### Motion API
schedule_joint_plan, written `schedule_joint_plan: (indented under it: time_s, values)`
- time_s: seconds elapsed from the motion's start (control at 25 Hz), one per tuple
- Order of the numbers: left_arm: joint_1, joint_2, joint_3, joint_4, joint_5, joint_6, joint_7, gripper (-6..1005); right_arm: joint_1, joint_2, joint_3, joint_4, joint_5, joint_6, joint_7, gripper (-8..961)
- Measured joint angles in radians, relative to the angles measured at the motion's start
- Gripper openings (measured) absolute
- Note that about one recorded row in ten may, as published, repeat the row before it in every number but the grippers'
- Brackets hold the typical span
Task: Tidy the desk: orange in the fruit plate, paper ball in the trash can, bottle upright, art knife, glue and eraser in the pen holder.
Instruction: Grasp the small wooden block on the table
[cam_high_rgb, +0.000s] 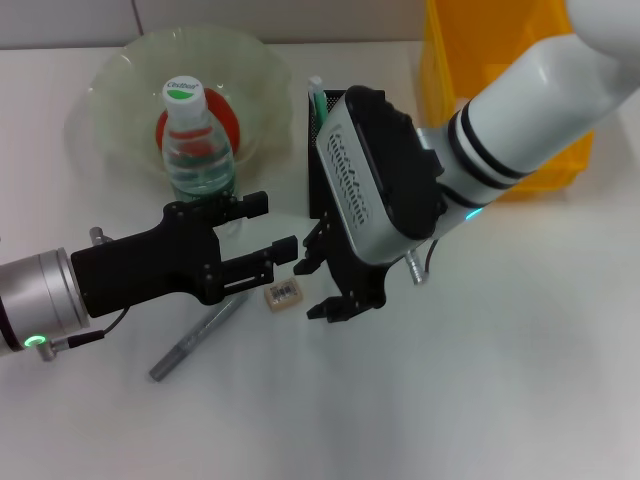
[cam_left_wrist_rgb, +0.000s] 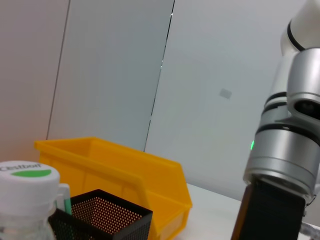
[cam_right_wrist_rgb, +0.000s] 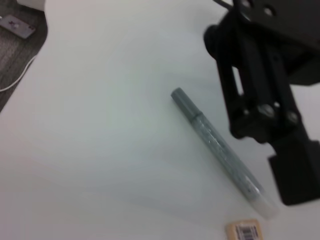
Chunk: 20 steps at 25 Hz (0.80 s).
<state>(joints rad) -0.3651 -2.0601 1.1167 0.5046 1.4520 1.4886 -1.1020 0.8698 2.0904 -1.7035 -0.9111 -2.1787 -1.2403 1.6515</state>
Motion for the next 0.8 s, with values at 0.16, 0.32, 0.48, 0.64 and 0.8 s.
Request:
schedule_joint_plan:
  time_s: [0.16, 0.32, 0.48, 0.64, 0.8]
  values:
    - [0.0, 0.0, 0.0, 0.0, -0.001, -0.002, 0.0, 668, -0.006, 0.0, -0.016, 0.03, 0.065, 0.035, -0.055, 492]
    - [0.0, 0.0, 0.0, 0.0, -0.002, -0.007, 0.001, 668, -0.005, 0.0, -0.02, 0.045, 0.078, 0.053, -0.071, 491]
    - [-0.003, -0.002, 0.0, 0.0, -0.007, -0.01, 0.001, 668, -0.002, 0.0, -0.02, 0.062, 0.084, 0.077, -0.091, 491]
    - [-0.005, -0.004, 0.0, 0.0, -0.007, -0.018, 0.001, 667, -0.006, 0.0, -0.021, 0.077, 0.103, 0.089, -0.125, 492]
    - [-0.005, -0.005, 0.0, 0.0, -0.007, -0.021, 0.006, 667, -0.009, 0.0, -0.021, 0.09, 0.128, 0.097, -0.155, 492]
